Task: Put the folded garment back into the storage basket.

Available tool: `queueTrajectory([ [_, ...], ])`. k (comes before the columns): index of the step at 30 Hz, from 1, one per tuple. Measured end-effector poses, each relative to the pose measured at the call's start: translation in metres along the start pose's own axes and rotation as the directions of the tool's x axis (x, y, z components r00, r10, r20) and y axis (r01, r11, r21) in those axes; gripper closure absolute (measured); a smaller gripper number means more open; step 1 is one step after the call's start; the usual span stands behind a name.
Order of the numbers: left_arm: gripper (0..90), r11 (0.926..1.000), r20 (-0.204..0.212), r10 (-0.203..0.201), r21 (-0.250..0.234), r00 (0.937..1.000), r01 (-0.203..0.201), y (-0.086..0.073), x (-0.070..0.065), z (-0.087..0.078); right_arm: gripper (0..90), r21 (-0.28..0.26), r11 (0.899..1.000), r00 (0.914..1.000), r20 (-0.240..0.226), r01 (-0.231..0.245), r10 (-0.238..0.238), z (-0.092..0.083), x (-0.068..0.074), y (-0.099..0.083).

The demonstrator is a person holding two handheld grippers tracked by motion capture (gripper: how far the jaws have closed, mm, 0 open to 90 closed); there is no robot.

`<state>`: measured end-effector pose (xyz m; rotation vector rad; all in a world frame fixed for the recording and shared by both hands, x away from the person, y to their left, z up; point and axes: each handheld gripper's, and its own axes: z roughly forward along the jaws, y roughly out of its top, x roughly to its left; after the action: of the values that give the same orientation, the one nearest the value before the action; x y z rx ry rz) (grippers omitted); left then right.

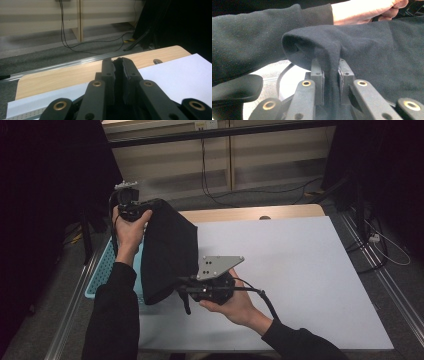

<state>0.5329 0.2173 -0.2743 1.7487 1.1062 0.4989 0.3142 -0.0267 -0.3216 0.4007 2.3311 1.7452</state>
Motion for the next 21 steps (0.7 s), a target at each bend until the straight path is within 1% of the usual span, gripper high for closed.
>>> queueTrajectory([
  [7,81.7,0.9999,-0.002,-0.002,-0.011,1.0,0.002,0.006,0.011,-0.001,79.4,-0.01,1.0,0.9999,-0.004,-0.011,0.011,0.011,-0.007,0.002],
  [11,81.7,1.0,-0.006,-0.005,-0.008,1.0,0.004,0.008,0.02,-0.003,79.4,-0.011,1.0,0.9999,-0.01,-0.012,0.011,0.018,-0.009,0.006],
  [16,81.7,0.9999,-0.011,-0.011,-0.012,0.9999,0.011,0.009,0.031,-0.008,79.4,-0.013,1.0,0.9998,-0.02,-0.009,0.009,0.03,-0.012,0.012],
  [18,81.7,0.9995,-0.013,-0.02,-0.023,0.9997,0.02,0.009,0.035,-0.011,79.4,-0.012,1.0,0.9997,-0.023,-0.006,0.006,0.036,-0.012,0.014],
  [21,81.7,0.9994,-0.019,-0.023,-0.028,0.9995,0.023,0.011,0.041,-0.016,79.4,-0.011,1.0,0.9995,-0.03,-0.009,0.009,0.045,-0.012,0.016],
])
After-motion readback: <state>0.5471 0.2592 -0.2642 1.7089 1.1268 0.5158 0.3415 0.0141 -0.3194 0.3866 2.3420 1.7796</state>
